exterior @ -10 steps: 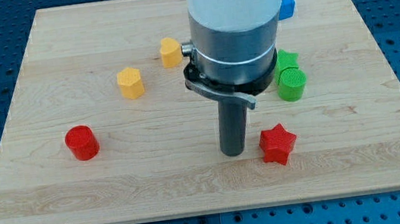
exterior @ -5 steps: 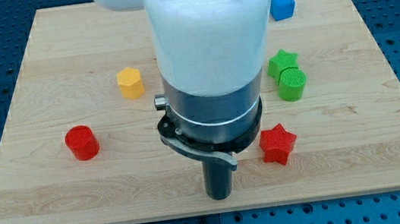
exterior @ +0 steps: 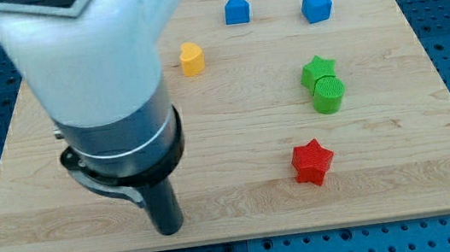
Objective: Move the arm to the bottom left corner of the board
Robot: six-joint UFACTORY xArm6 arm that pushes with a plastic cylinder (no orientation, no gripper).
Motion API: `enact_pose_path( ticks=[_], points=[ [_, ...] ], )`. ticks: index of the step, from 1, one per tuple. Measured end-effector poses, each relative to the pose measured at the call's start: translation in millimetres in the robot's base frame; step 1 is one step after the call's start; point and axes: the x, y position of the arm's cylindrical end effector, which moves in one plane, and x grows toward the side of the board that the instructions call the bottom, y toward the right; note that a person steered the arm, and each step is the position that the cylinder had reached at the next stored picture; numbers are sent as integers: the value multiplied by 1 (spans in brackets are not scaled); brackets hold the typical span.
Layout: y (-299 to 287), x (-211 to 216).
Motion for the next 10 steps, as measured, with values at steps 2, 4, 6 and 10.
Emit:
enact_pose_path(
  ticks=[2,4,6,10],
  points=[
    [-10,-3],
    [-22,-3],
    [-69,-4],
    [-130,-40]
  ],
)
